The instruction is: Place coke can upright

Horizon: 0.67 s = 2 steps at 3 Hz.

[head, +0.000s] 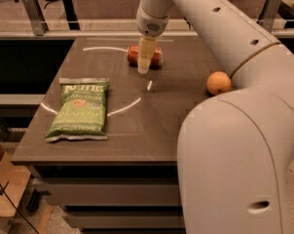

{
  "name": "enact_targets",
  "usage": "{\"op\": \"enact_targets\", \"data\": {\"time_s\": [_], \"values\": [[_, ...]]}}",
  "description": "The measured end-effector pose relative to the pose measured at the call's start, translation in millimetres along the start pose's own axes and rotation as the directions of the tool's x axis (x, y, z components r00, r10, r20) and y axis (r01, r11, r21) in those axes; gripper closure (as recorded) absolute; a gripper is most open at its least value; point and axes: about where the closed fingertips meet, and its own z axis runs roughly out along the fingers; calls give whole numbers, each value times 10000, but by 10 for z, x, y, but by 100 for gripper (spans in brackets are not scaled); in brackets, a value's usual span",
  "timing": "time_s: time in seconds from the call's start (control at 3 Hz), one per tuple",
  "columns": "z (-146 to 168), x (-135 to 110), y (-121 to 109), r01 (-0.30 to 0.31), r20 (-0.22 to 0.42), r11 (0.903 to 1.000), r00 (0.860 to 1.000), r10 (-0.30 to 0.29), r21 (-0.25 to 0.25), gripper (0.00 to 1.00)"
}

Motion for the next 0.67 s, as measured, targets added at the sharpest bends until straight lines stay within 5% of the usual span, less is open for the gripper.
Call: {"op": "enact_targets", "data": {"time_s": [0.67], "values": [[290,-16,-39,-97,-236,9999,9997,96,-56,0]]}}
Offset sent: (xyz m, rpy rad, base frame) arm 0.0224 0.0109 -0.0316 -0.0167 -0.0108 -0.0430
